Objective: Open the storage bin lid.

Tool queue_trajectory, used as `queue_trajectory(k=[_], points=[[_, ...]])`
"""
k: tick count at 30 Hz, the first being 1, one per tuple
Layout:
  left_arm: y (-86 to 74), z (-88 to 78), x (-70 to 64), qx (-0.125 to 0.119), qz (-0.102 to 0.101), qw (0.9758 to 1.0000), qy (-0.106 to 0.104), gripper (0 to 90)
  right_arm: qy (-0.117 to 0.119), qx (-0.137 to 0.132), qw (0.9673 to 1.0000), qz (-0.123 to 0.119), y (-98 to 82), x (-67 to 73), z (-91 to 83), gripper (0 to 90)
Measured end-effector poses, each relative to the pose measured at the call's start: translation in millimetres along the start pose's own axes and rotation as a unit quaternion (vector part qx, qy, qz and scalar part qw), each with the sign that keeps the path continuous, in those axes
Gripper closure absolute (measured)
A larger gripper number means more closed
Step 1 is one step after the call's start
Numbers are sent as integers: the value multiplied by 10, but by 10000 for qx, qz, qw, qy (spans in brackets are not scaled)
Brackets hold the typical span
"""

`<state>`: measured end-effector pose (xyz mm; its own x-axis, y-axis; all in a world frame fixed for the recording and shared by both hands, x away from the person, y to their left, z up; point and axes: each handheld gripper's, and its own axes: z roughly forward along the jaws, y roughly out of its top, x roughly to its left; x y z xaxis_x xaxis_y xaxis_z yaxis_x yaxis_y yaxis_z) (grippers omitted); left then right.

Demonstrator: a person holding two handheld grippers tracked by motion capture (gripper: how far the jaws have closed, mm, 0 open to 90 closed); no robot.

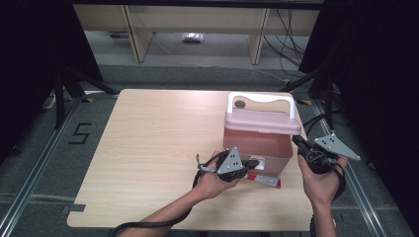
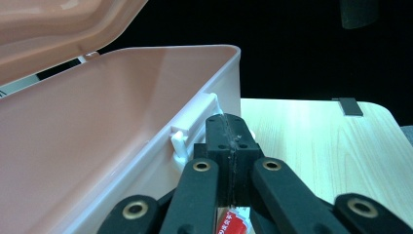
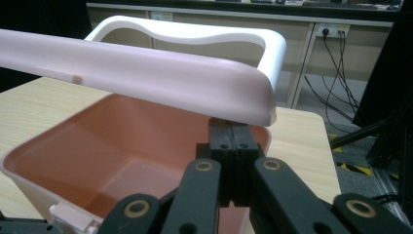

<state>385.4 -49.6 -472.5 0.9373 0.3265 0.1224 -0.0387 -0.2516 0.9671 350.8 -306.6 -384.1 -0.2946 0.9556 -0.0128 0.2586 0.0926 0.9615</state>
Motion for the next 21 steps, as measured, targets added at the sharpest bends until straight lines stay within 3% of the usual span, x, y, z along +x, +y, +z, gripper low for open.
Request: queue_trajectory(k=[5,6,7,15,17,20,21], points=[[-8,9,-1,-35,-61,10000,10,898,-34,-60,10000,28,21,1,11,900],[-8,10,-2,-34,-64,10000,15,898,-39,-49,9998,169,23,21,10,900],[-7,14,-7,-30,-69,10000,19,898,-53,-101,9999,25,30,0,17,900],[-10,20,-9,-39,-41,10000,47,898,-117,-286,9992,237,66,27,60,900],[-11,19,-8,-34,-43,10000,41,899,-171,-350,9992,130,80,13,71,900],[-14,20,-9,-46,-55,10000,42,898,-200,-372,9988,227,103,33,92,900],[-15,21,-9,-50,-60,10000,41,898,-196,-399,9989,150,111,23,106,900]])
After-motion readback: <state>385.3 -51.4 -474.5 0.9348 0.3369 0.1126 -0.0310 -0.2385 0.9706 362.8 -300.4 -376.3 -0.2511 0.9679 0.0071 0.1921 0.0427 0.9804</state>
